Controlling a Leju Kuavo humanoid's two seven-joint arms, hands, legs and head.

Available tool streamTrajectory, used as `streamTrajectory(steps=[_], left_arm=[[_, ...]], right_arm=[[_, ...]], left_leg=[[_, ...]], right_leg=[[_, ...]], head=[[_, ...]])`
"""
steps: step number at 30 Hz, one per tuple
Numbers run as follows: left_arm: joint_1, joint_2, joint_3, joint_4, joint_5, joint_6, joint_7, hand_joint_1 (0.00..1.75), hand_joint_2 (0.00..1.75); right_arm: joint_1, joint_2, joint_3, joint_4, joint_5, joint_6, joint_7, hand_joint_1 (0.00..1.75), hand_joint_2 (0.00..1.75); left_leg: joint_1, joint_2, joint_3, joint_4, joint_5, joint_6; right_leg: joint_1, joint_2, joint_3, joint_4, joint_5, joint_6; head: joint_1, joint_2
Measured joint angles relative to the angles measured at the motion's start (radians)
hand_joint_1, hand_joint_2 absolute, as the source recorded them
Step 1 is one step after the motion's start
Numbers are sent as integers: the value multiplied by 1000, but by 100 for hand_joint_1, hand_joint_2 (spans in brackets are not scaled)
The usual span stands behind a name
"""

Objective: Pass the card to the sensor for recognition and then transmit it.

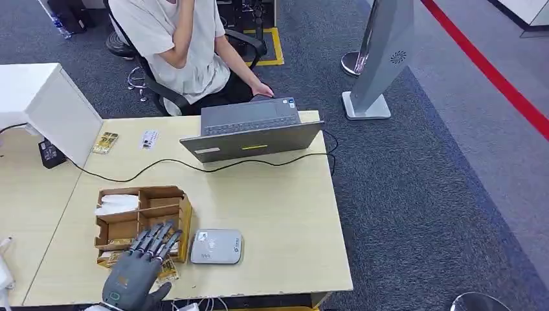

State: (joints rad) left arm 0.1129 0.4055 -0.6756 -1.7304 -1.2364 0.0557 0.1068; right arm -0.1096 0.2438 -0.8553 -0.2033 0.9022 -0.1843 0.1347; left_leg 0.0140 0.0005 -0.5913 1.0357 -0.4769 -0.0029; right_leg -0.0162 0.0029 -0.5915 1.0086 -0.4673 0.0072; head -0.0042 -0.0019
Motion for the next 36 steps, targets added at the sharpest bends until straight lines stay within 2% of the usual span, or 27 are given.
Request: streamTrajectory(steps=[12, 22, 26, 30, 36], left_arm=[[8, 6, -10, 7, 3, 0, 5, 0, 175], [10, -9, -36, 39, -2, 35, 79, 0, 175], [18, -6, -34, 30, -52, 80, 158, 0, 175], [51, 10, 3, -19, -99, 87, 223, 0, 175], [95, 17, 87, -58, -122, 87, 238, 0, 175]], right_arm=[[0, 0, -1, 0, 0, 0, 0, 0, 175], [0, 1, -4, 0, 10, -2, 0, 0, 175], [0, 2, -13, 0, 10, -3, -2, 0, 175], [-1, 2, -22, 0, 11, -1, -3, 0, 175], [-1, 3, -32, 0, 16, 0, -3, 0, 175]], left_leg=[[0, 0, 0, 0, 0, 0], [0, 0, 0, 0, 0, 0], [0, 0, 0, 0, 0, 0], [0, 0, 0, 0, 0, 0], [0, -1, 0, 0, 0, 0]], right_leg=[[0, 0, 0, 0, 0, 0], [0, -1, 0, 0, 0, 0], [0, -1, 0, 0, 0, 0], [0, -1, 0, 0, 0, 0], [0, -2, 0, 0, 0, 0]], head=[[0, 0], [0, 0], [0, 0], [0, 0], [0, 0]])
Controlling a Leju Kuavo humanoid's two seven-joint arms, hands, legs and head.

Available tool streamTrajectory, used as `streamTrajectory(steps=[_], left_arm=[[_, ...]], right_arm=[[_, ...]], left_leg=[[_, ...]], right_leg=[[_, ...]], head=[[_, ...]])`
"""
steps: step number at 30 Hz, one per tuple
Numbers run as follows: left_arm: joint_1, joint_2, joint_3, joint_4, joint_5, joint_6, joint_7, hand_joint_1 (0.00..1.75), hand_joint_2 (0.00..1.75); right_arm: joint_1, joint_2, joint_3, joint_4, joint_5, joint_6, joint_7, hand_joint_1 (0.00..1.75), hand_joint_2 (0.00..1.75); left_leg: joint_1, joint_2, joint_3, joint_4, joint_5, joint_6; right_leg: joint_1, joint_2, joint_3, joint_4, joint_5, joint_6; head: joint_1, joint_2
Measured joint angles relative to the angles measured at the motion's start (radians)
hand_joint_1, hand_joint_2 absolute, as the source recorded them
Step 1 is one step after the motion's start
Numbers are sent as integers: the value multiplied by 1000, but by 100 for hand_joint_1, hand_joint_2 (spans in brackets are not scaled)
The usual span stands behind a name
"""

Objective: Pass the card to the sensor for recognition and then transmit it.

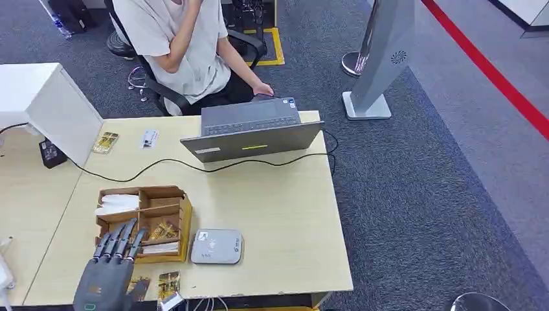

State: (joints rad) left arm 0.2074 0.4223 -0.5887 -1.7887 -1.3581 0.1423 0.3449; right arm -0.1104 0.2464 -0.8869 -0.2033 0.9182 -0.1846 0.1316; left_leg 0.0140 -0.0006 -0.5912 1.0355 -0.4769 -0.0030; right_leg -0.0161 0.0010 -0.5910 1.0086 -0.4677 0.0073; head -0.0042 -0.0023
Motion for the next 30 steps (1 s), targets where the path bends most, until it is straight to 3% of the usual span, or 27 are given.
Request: streamTrajectory(steps=[19, 30], left_arm=[[18, -64, 166, 29, 5, -60, 8, 0, 175], [9, -110, 209, 93, 8, -77, -14, 0, 175]], right_arm=[[-3, 2, -14, 0, 22, -1, 1, 0, 175], [-4, 2, -14, 0, 35, -1, 3, 0, 175]], left_leg=[[0, -1, 0, 0, 0, 0], [0, -1, 0, 0, 0, 0]], right_leg=[[0, -1, 0, 0, 0, 0], [0, -1, 0, 0, 0, 0]], head=[[0, 0], [0, 0]])
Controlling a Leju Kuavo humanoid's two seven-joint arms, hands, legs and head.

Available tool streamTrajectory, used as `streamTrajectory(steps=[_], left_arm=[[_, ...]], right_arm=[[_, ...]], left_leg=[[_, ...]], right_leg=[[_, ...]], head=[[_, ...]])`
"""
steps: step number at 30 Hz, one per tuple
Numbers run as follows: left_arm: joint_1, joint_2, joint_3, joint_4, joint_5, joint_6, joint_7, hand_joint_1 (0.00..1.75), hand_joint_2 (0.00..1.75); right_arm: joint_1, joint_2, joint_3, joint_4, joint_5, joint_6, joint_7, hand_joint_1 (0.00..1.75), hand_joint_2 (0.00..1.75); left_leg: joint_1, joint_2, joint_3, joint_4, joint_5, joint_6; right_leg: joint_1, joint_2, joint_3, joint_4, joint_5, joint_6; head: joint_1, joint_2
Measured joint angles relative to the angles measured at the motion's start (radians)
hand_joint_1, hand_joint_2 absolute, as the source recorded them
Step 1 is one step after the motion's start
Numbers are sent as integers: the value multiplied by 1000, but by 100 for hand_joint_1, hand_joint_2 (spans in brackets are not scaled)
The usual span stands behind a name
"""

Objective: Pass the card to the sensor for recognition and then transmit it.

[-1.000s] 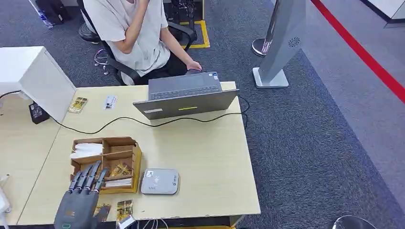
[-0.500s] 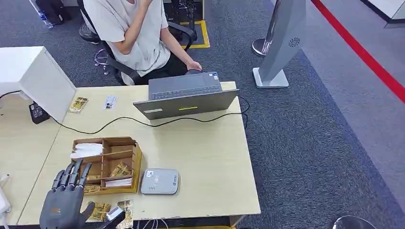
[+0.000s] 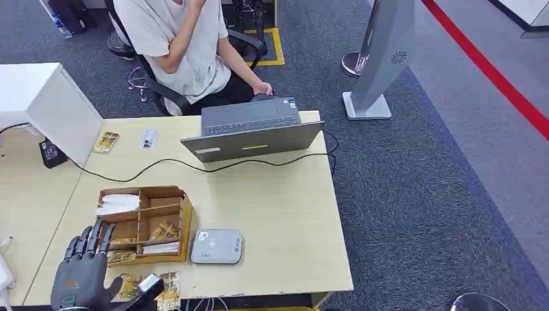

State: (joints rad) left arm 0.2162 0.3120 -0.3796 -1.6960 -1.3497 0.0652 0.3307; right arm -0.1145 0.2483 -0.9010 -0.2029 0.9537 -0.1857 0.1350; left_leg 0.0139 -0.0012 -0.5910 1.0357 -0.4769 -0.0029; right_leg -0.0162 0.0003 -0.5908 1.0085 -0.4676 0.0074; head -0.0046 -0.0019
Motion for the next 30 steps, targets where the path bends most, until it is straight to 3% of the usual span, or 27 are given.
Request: streamTrajectory(steps=[16, 30], left_arm=[[-14, -60, 25, 31, -43, 54, -53, 0, 175], [-13, -75, 31, 33, -46, 60, -53, 0, 175]], right_arm=[[0, 0, 0, 0, 7, 0, -2, 0, 175], [0, 0, -1, 0, 7, 0, -2, 0, 175]], left_leg=[[0, 0, 0, 0, 0, 0], [0, 0, 0, 0, 0, 0]], right_leg=[[0, 0, 0, 0, 0, 0], [0, 0, 0, 0, 0, 0]], head=[[0, 0], [0, 0]])
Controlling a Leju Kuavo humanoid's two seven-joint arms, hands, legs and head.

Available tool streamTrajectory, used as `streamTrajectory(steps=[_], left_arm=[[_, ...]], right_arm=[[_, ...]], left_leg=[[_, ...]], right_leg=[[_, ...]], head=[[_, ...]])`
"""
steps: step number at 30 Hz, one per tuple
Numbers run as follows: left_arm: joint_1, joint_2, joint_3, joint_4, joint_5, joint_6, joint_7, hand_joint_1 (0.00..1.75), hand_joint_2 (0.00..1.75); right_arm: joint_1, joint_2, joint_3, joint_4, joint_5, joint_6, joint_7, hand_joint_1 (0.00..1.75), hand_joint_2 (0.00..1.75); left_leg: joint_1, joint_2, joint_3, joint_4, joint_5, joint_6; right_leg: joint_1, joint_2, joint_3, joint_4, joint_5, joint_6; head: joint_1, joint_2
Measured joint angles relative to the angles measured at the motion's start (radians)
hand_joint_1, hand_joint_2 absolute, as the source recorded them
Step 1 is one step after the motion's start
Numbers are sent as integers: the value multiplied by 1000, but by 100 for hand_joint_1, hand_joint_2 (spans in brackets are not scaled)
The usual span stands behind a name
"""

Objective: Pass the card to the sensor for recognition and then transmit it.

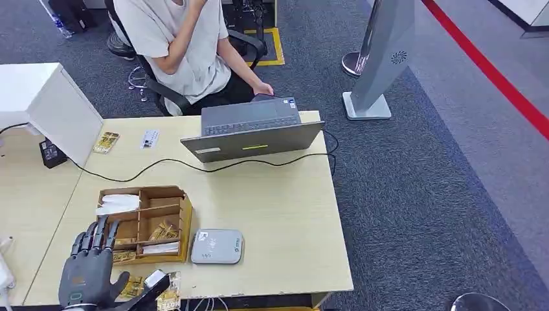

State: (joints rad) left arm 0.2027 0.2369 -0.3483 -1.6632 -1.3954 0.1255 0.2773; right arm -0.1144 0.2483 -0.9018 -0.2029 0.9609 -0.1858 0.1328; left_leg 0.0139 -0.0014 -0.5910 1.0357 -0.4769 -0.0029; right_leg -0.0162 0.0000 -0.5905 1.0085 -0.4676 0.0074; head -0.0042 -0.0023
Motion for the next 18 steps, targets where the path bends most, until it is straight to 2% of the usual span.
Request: streamTrajectory(steps=[7, 8, 18], left_arm=[[0, -5, 0, 0, 2, -2, -12, 0, 175], [0, -5, 0, 0, 3, -2, -12, 175, 175], [1, -2, 0, 1, 61, -15, -47, 175, 175]], right_arm=[[0, 0, -3, 0, 0, -1, 0, 0, 175], [0, 0, -3, 0, 0, -1, 0, 0, 175], [0, 0, -5, 0, 11, -1, -1, 0, 175]], left_leg=[[0, 0, 0, 0, 0, 0], [0, 0, 0, 0, 0, 0], [0, 0, 0, 0, 0, 0]], right_leg=[[0, 0, 0, 0, 0, 0], [0, 0, 0, 0, 0, 0], [0, 0, 0, 0, 0, 0]], head=[[0, 0], [0, 0], [0, 0]])
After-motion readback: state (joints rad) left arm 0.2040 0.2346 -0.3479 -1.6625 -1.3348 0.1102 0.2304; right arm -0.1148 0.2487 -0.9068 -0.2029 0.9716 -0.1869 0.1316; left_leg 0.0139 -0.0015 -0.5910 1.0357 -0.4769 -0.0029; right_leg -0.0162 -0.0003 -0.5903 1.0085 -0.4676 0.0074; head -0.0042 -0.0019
